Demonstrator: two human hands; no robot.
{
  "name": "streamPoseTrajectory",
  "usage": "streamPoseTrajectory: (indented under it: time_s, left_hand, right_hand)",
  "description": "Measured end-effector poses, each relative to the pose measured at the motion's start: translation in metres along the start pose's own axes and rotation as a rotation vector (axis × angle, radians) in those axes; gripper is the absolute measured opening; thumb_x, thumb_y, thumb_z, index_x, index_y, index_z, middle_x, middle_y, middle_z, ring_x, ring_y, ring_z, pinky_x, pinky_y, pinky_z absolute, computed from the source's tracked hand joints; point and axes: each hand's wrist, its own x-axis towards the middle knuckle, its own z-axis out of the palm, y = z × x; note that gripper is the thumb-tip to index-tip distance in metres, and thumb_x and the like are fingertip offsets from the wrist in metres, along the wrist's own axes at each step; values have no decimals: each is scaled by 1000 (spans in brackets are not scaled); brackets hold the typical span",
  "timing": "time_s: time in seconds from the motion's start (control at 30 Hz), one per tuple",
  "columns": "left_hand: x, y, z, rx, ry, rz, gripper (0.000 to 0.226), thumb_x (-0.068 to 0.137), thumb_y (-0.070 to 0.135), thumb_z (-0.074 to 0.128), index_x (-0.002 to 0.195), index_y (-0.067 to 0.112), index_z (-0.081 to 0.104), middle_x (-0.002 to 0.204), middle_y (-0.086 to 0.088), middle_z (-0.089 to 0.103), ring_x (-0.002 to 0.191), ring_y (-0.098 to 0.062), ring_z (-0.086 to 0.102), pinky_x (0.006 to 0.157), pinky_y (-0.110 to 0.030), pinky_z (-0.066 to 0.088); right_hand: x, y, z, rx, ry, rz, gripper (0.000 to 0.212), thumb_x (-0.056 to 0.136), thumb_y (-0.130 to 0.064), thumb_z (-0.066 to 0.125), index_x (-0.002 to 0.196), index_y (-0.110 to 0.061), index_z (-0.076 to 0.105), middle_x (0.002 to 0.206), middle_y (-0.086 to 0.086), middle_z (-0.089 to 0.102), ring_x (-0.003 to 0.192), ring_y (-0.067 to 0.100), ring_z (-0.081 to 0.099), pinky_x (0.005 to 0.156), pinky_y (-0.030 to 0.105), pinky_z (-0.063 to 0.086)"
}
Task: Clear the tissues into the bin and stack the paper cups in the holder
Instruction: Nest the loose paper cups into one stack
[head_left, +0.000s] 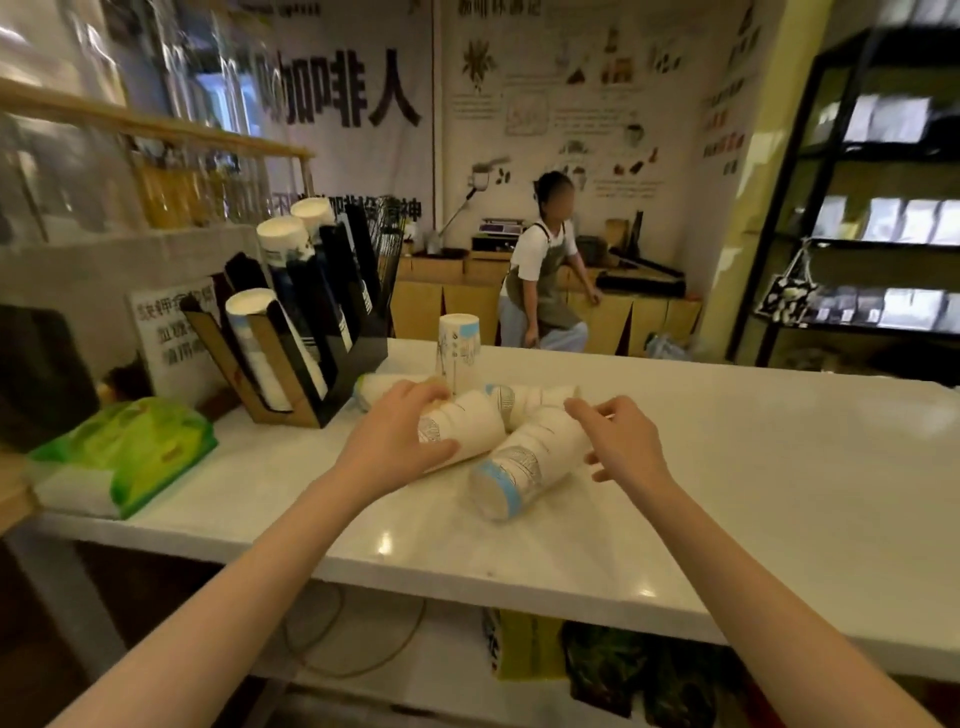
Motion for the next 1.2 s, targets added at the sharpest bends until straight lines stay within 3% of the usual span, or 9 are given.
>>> streamPoseTrajectory:
  time_s: [0.1,0.2,0.37,0.5,0.63,0.77,0.87,1.0,1.2]
  left_hand:
    - [19,-22,14,172,-34,-36,76,70,43,69,134,24,33,139,-3,40,127,-21,38,100,-37,38]
    - [28,-40,32,229,-86,-65,87,68,51,66,138,19,26,141,-5,38,128,-22,37,102,-38,36]
    - [31,-60,50,262,-66,-31,79,72,43,65,137,20,26,139,-4,40,124,-23,40,97,-36,40]
    - [28,-66,51,81,33,-30,79,71,32,71,137,21,29,137,-2,42,124,-20,42,98,-34,41]
    - [32,-68,50,-236,166,-88,81,63,25,79,132,18,39,124,-4,50,107,-16,49,87,-27,44]
    - [39,-54,50,-728,99,-210,76,63,10,80,128,20,43,112,2,52,89,-2,53,68,-16,46]
    - [49,-44,57,-977,26,-230,70,63,1,77,124,17,47,111,-1,61,101,-13,59,78,-26,50]
    - [60,-38,72,-924,-22,-177,73,59,0,79,117,27,45,100,13,58,95,-5,54,70,-16,44]
    - [59,-48,99,-754,-59,-177,69,49,12,86,100,39,49,104,14,57,99,-6,54,72,-11,44]
  right_hand:
    - [20,2,9,-113,-50,142,75,74,-60,55,123,-6,42,119,16,56,86,33,63,61,40,55]
    - [29,4,22,-107,-125,265,89,71,-66,55,134,-5,34,125,20,53,70,31,61,55,37,53]
    - [39,11,33,-50,-133,269,84,68,-58,65,124,1,44,114,20,58,73,36,68,59,43,59]
    - [46,9,22,-44,-171,258,78,66,-52,70,118,2,49,107,20,62,71,33,70,53,36,59]
    - [61,-12,3,-41,-196,96,60,71,-50,67,107,-6,53,87,9,64,70,22,68,53,32,57]
    - [78,-42,-17,-8,-124,-132,59,74,-46,65,118,-10,52,100,4,65,90,20,64,75,38,57]
    - [83,-61,-27,7,7,-278,64,76,-45,64,129,-12,46,117,6,60,101,22,60,74,35,54]
    - [85,-81,-35,94,135,-461,66,78,-38,66,133,-14,42,119,-1,53,103,17,53,66,20,45]
    - [77,-101,-24,220,170,-654,62,78,-36,68,130,-16,42,118,-1,55,96,7,55,64,10,50]
